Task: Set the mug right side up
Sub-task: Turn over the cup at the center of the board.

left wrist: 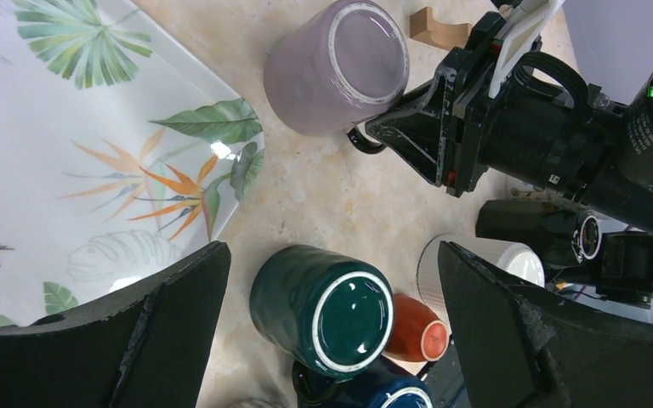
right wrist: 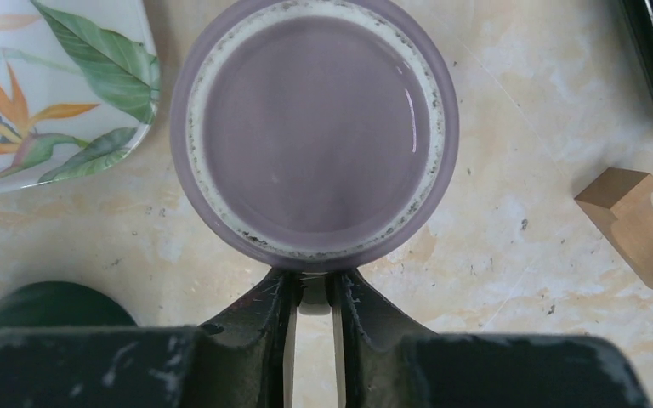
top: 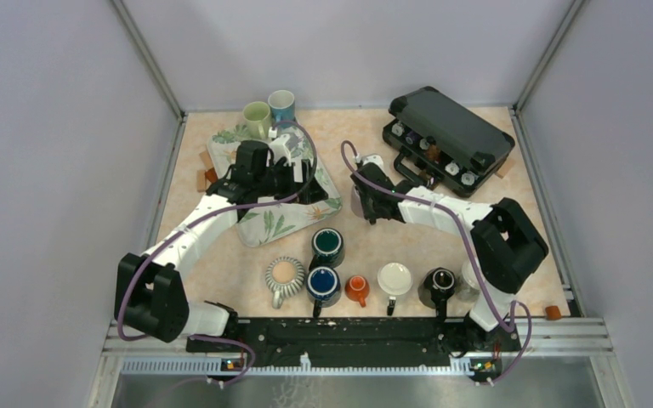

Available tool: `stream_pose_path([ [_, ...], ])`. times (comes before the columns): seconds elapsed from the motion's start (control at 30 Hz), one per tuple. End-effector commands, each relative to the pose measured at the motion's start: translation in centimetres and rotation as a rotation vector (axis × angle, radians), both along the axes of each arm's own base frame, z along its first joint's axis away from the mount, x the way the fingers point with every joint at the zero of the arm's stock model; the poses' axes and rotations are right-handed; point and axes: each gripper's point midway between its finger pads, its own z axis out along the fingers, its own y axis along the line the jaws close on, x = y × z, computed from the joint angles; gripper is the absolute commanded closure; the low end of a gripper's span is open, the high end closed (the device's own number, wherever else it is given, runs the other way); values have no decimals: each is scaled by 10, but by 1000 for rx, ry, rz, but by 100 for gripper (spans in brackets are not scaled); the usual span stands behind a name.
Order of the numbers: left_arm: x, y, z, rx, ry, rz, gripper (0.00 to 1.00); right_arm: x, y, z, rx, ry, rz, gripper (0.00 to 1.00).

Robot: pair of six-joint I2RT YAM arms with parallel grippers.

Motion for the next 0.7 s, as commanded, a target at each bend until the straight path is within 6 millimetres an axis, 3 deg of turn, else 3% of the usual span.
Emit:
stream_pose_path([
  [0.0,3,-6,4,-64,2,-15,2,19,21,27,67,-81,-5,91],
  [0.07,1,-8,3,-96,24,-17,2,20,23,30,78,-81,-7,100],
  [0.2,-2,-13,6,-182,62,-10,2,19,26,43,118,-96,-15,100],
  [0.67,4,-22,37,-337,55,24,2,28,39,120,369,-226,-73,100],
])
